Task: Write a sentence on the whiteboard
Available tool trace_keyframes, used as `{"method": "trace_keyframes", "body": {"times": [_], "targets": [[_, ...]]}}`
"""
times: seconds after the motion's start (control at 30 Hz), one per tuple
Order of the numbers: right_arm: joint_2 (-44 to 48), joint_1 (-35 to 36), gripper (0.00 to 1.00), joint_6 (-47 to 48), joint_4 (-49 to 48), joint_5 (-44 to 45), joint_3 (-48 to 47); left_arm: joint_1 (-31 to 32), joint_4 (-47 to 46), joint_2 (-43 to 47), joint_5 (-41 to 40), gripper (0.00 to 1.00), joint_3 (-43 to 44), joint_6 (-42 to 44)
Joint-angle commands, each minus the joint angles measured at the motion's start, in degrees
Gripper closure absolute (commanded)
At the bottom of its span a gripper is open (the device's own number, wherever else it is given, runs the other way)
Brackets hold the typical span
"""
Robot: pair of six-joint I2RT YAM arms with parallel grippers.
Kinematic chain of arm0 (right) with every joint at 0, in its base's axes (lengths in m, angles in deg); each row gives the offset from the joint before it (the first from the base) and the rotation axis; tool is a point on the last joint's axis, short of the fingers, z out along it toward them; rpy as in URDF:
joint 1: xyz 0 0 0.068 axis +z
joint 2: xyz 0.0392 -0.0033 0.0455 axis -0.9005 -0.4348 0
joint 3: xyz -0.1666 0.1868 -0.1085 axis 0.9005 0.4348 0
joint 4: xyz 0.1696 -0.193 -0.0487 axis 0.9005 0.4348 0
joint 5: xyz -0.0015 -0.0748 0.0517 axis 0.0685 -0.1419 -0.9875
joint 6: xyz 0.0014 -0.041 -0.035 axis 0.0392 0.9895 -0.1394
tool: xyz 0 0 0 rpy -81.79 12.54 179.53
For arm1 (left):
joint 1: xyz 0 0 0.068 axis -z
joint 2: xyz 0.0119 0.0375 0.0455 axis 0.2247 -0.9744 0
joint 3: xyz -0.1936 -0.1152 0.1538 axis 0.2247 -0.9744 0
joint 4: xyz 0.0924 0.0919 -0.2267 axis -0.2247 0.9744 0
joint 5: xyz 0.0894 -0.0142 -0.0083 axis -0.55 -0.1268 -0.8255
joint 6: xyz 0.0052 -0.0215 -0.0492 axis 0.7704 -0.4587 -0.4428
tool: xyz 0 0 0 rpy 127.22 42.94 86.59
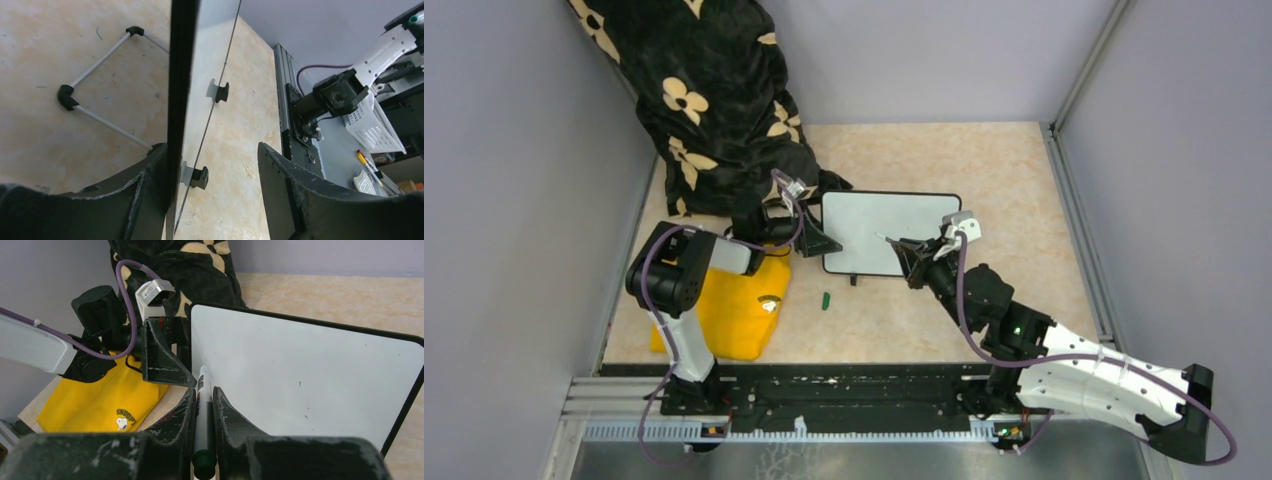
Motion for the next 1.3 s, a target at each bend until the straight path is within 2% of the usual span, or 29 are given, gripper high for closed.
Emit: {"method": "trace_keyframes", "body": {"times": [0.0,0.2,0.3,0.43,0.57,0.77,1.03,1.27], "targets": [[0.3,0.3,1.0,-0.4,-3.3,-1.0,-1.8,1.0,9.0,2.8,0.1,0.34,-0.1,10.1],[0.0,0.3,1.0,-0.9,-4.0,-1.9,-1.2,1.0,8.5,3.6,-0.3,0.38,-1.6,10.4],[-0.4,0.3,1.0,-1.4,-4.1,-1.8,-1.2,0.9,5.8,2.6,-0.3,0.36,-2.4,8.7],[-1.3,0.3,1.0,-2.2,-4.2,-2.3,-1.1,-1.4,-2.5,1.4,-1.3,0.35,-4.1,3.3],[-2.8,0.3,1.0,-2.5,-4.8,-2.3,-1.1,-3.5,-10.7,0.7,-1.6,0.37,-5.2,-2.9],[-8.7,0.4,1.0,-2.7,-6.8,1.7,-2.9,-3.6,-12.2,1.0,-1.9,0.45,-5.7,-3.6],[-16.9,1.8,1.0,1.3,-15.8,8.8,-4.5,-3.6,-17.5,-1.4,-1.0,0.5,-5.5,-7.0],[-21.4,1.9,1.0,2.5,-20.4,8.4,-6.3,-3.4,-15.8,-1.2,-1.3,0.59,-7.3,-5.4]]}}
